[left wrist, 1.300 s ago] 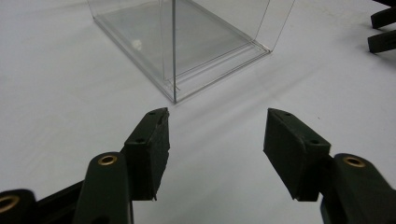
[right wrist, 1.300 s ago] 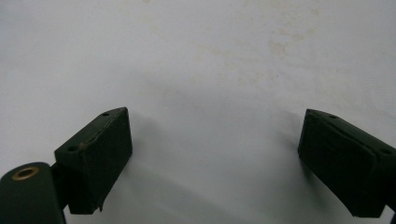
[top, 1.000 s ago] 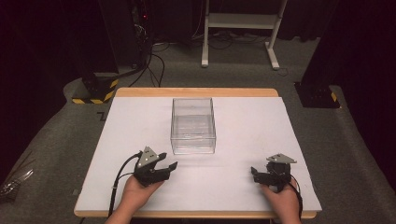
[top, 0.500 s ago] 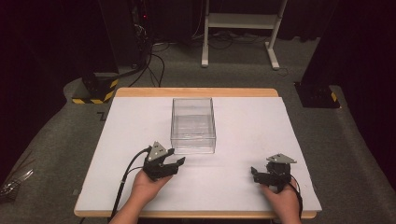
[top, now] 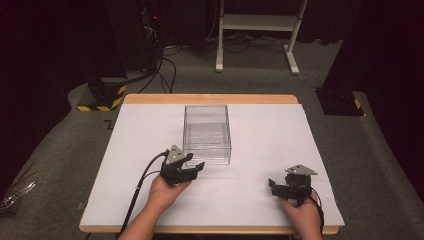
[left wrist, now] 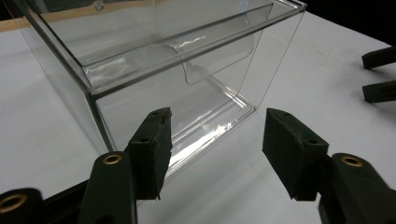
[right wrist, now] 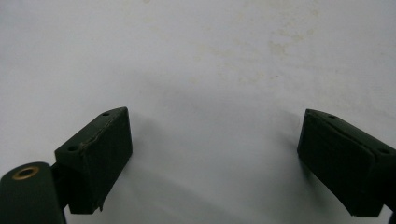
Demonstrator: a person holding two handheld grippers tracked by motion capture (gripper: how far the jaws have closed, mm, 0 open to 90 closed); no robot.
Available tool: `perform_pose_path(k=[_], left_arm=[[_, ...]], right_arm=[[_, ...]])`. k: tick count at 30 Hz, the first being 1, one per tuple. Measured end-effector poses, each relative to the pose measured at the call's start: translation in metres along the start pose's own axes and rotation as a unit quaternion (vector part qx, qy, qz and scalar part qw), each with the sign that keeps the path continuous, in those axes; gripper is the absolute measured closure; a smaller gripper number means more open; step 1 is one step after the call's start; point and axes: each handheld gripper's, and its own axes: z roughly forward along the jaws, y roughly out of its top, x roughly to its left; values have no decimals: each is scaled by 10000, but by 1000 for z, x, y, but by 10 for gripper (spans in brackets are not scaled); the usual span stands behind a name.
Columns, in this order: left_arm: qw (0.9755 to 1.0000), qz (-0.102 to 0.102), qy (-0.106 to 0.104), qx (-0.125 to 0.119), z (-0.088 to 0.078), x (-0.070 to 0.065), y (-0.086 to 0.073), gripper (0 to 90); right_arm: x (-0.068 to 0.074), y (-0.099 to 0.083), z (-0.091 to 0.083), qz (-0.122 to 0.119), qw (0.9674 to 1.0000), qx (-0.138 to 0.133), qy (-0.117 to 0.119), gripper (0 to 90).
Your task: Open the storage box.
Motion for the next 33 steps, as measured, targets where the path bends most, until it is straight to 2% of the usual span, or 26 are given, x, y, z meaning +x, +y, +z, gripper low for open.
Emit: perform_pose_path(k=[2, 6, 8, 15, 19, 23, 29, 33], left_arm=[[10000, -70, -23, -3, 3, 1, 2, 435], [10000, -30, 30, -53, 5, 1, 5, 446], [9999, -85, 77, -127, 7, 1, 7, 457], [9997, -49, 77, -229, 13, 0, 10, 493], [9995, -106, 53, -293, 17, 2, 11, 526], [9995, -62, 81, -302, 21, 4, 10, 554], [9990, 1, 73, -452, 22, 6, 6, 603], [9977, -163, -7, -660, 22, 10, 1, 644]], right_arm=[[0, 0, 0, -1, 10000, 0, -2, 102], [0, 0, 0, -1, 10000, -1, -3, 102], [0, 0, 0, -2, 10000, -1, -1, 102], [0, 0, 0, -3, 10000, -2, -3, 103], [0, 0, 0, -3, 10000, -2, -2, 103], [0, 0, 0, -10, 10000, -5, 2, 103], [0, 0, 0, -1, 10000, -3, 3, 103], [0, 0, 0, -12, 10000, -7, 1, 103]])
